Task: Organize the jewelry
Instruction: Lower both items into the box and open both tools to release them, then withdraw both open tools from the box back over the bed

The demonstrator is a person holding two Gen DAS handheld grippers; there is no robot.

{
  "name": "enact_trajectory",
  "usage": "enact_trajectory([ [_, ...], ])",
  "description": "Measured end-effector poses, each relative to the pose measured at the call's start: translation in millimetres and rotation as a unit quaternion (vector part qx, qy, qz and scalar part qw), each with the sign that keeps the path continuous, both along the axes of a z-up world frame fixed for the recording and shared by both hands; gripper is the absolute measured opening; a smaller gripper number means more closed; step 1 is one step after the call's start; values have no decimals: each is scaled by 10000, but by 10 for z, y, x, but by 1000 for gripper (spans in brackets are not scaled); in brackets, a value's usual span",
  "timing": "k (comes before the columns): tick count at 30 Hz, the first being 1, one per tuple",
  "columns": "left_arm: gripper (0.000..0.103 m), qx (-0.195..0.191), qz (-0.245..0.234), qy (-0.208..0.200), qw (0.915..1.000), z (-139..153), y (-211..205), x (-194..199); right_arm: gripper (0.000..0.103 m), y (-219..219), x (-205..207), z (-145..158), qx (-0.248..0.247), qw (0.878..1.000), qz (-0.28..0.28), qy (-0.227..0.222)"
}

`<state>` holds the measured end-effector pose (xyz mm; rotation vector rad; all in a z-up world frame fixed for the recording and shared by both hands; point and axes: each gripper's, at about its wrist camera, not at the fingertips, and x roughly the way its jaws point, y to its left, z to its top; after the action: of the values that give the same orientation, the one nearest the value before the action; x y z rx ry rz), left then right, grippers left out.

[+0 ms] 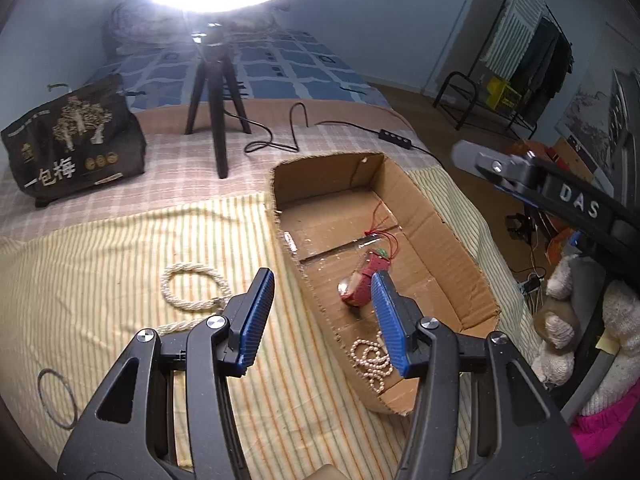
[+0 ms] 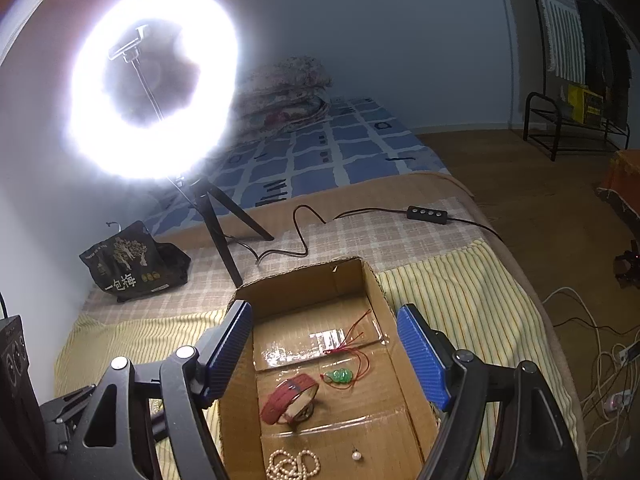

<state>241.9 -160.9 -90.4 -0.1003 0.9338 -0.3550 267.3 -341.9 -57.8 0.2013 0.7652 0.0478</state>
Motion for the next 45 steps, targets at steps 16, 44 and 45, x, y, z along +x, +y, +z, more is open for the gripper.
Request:
enact_trajectory([
  [16, 52, 215, 498, -310, 9980, 282, 840, -343, 77, 403, -581, 203, -74, 9991, 397, -148],
  [44, 51, 516, 1537, 384, 9860, -233, 2643, -730, 76, 1355, -1784, -485, -608, 9749, 2062, 583],
  [45, 51, 516, 1587, 473, 9848, -300, 2707, -739, 76, 1374, -1805, -542, -622, 9734, 2109, 647],
])
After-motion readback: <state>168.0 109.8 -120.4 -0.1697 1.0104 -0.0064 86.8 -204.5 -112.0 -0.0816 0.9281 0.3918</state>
